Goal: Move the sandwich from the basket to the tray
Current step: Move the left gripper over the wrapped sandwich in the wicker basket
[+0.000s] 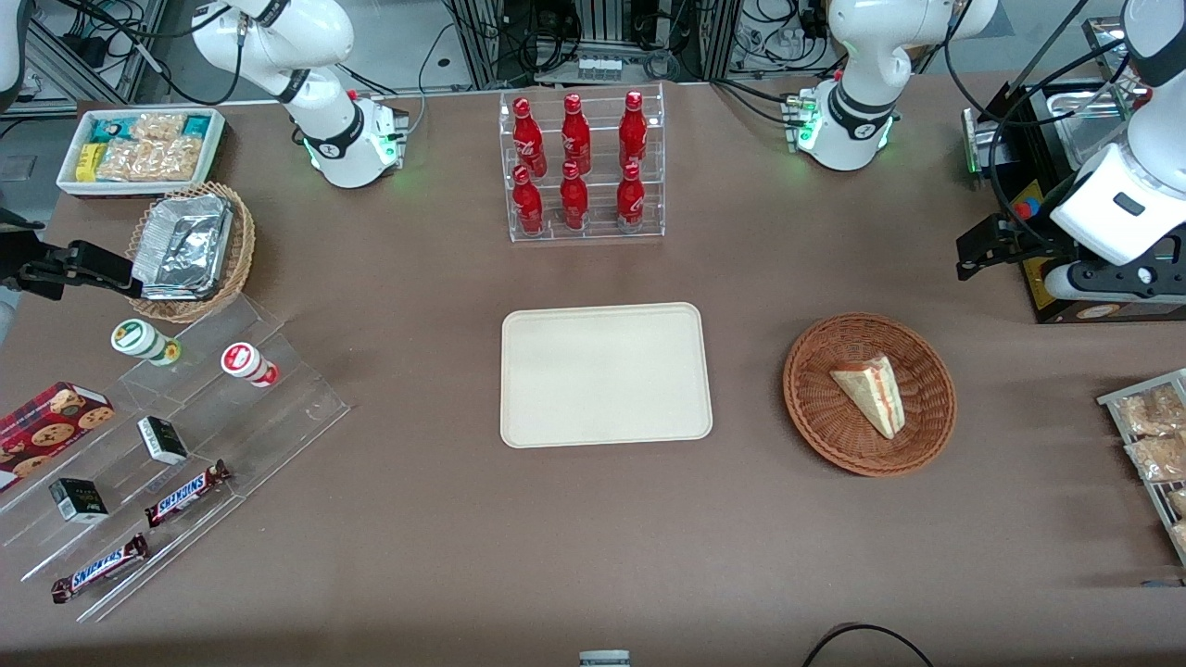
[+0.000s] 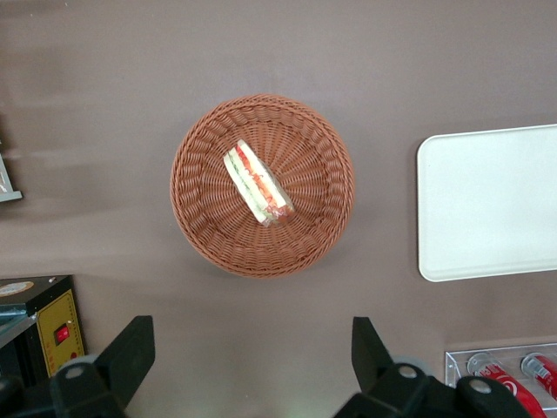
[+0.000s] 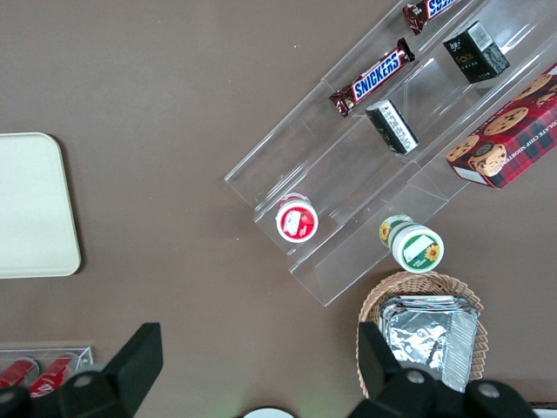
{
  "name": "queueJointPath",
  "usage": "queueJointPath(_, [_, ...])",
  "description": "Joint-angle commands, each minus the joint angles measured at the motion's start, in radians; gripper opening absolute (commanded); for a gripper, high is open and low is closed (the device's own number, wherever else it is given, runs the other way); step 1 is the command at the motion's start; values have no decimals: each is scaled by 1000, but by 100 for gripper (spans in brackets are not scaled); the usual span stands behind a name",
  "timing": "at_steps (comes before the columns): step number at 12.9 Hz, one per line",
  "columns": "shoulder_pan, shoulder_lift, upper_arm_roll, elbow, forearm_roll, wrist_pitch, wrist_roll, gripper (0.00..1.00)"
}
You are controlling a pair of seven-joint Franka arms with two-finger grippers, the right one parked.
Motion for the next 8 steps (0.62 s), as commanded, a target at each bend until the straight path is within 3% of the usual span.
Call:
queueJointPath(1, [2,10,-3,12,-21,-20,7,100])
queueJointPath(4, [1,50,-3,-3,-25,-11,7,100])
queueJointPath(8, [-7,53,-4,-135,-25,81,6,100])
